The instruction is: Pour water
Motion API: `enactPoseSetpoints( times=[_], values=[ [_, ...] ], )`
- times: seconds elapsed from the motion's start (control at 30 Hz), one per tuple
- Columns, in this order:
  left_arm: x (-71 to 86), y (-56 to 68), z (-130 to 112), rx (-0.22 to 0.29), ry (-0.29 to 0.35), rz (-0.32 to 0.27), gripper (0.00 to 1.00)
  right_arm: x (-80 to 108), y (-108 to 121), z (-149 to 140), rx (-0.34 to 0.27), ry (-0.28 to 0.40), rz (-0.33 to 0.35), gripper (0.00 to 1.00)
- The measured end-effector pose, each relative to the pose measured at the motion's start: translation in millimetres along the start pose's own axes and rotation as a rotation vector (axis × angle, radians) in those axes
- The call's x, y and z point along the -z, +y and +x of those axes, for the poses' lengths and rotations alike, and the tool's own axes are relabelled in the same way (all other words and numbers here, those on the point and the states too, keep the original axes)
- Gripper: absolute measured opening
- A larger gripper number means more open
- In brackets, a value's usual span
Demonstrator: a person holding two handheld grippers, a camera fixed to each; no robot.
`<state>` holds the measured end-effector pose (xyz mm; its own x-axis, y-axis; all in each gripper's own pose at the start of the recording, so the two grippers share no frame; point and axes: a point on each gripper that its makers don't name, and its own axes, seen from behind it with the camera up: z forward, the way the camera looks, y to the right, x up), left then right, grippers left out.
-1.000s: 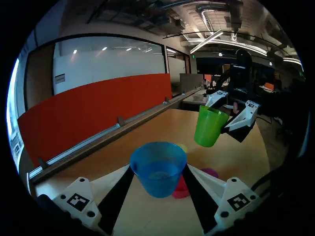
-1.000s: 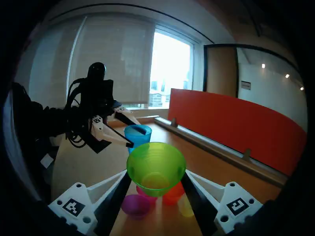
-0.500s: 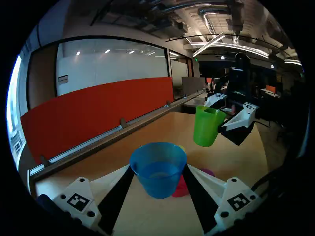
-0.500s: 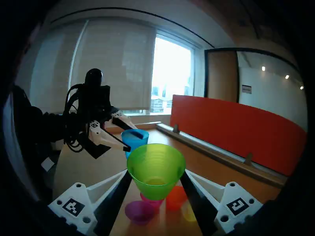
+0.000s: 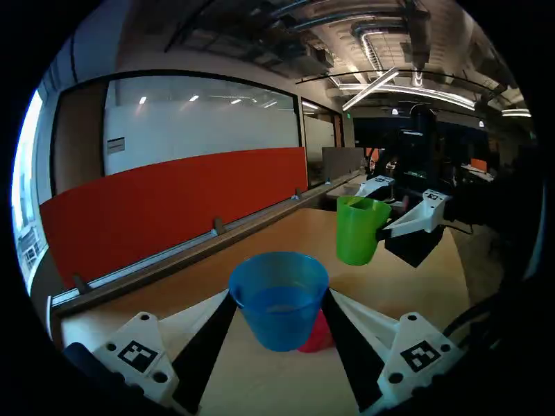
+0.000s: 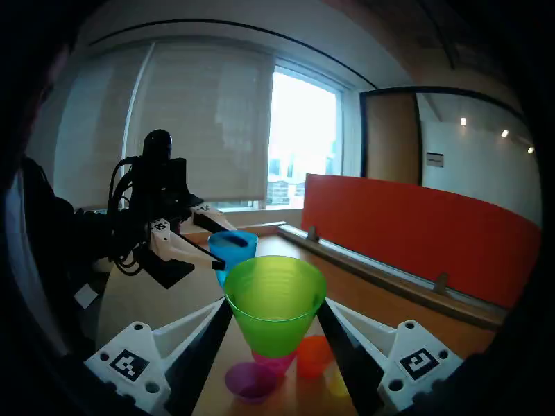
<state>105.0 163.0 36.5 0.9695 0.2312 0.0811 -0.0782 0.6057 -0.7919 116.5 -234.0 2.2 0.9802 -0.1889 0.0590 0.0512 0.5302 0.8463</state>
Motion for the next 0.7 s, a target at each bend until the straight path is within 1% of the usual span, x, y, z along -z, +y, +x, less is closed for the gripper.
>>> enactPoseSetpoints(
  times=[0.2, 0.37, 0.57, 0.7],
  values=[
    [4.2, -0.5, -1, 0.006, 0.006, 0.008, 0.85, -4.2, -3, -2, -0.002, 0.005, 0.007, 0.90],
    [7.4, 0.0, 4, -0.001, 0.016, 0.009, 0.85, -7.7, -8, -1, -0.007, 0.012, 0.021, 0.90],
    [11.6, 0.1, 12, -0.021, 0.037, 0.018, 0.85, -10.8, -13, 1, -0.005, 0.017, 0.034, 0.90],
    [14.8, 0.2, 16, -0.044, 0.042, 0.027, 0.85, -13.8, -16, 1, -0.004, 0.018, 0.042, 0.90]
  ],
)
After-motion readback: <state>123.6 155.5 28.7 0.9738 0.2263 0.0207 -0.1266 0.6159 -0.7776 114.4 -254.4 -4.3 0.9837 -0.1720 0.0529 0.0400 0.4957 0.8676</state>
